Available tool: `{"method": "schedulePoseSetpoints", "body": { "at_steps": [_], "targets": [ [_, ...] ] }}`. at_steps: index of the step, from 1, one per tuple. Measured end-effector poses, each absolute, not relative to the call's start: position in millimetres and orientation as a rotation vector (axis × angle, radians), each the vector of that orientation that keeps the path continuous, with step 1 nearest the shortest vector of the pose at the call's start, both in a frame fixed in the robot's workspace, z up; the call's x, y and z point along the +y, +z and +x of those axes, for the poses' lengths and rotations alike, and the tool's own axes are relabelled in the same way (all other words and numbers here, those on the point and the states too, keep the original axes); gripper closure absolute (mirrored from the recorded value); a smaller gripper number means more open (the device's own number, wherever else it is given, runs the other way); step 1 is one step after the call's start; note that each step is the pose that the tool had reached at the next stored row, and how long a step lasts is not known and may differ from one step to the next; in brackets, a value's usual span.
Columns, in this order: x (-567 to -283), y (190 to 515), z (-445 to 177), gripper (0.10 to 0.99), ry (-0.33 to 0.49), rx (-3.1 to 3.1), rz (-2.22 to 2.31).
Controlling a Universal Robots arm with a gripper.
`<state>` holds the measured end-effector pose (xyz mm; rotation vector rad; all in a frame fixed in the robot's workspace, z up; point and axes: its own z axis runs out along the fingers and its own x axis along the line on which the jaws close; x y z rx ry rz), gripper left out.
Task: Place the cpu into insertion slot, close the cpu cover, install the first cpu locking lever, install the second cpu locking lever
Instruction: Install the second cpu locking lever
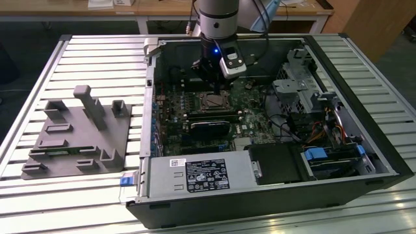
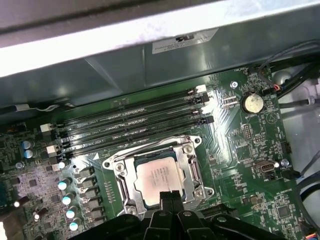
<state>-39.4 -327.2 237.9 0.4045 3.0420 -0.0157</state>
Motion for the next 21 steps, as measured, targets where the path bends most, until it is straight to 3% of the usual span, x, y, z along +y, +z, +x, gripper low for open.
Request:
{"method": "schedulePoseSetpoints", "body": {
  "at_steps": [21],
  "targets": [
    [-335.0,240.4,-39.3,0.98,-0.016,3.042,0.404]
  ]
}}
